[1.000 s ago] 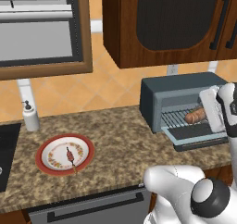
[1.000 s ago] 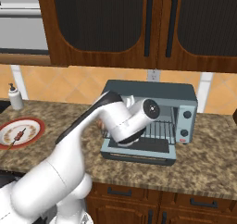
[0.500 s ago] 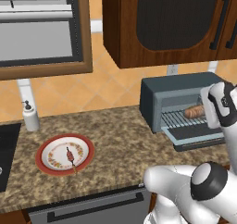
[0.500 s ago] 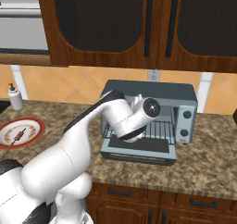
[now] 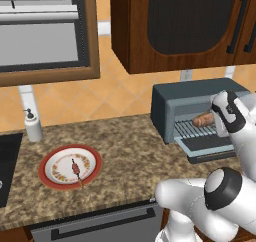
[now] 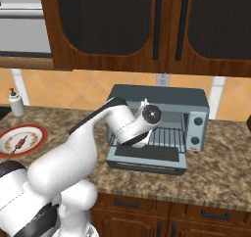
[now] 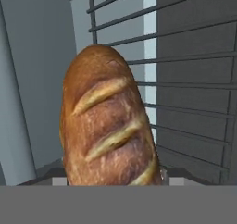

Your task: Pick up the kebab skewer and baguette bread, and place them inside the toaster oven. Close the toaster oven door and start by setting the timer.

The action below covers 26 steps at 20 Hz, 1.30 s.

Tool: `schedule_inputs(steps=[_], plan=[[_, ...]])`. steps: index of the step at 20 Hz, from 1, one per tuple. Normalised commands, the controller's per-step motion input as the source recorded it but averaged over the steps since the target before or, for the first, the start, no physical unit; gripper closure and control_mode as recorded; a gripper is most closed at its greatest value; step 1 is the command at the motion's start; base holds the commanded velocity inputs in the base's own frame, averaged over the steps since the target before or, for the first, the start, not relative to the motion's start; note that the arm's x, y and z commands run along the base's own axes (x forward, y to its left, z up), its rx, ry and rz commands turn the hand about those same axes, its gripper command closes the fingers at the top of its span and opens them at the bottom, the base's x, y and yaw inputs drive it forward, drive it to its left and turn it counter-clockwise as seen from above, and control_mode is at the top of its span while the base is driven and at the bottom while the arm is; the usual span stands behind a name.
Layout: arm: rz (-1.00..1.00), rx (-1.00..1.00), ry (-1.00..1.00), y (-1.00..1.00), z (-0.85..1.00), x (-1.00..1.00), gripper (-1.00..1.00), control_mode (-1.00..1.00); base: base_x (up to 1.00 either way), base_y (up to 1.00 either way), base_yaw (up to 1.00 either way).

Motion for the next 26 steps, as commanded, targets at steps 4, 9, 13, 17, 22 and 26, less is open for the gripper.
schedule_inputs(steps=[4, 9, 13, 17, 22, 26], plan=[[-0.04, 0.00, 0.00, -0.23, 0.00, 0.30, 1.00, -1.00, 0.00, 0.00, 0.00], [-0.03, -0.02, 0.00, -0.31, -0.17, 0.02, 1.00, -1.00, 0.00, 0.00, 0.00], [-0.02, -0.01, 0.00, -0.04, -0.06, 0.14, 1.00, -1.00, 0.00, 0.00, 0.00], [0.00, -0.01, 0.00, 0.09, -0.06, 0.19, 1.00, -1.00, 0.00, 0.00, 0.00], [0.00, -0.01, 0.01, 0.07, -0.15, 0.16, 1.00, -1.00, 0.00, 0.00, 0.00], [0.00, -0.01, 0.00, 0.08, -0.15, 0.23, 1.00, -1.00, 0.00, 0.00, 0.00]])
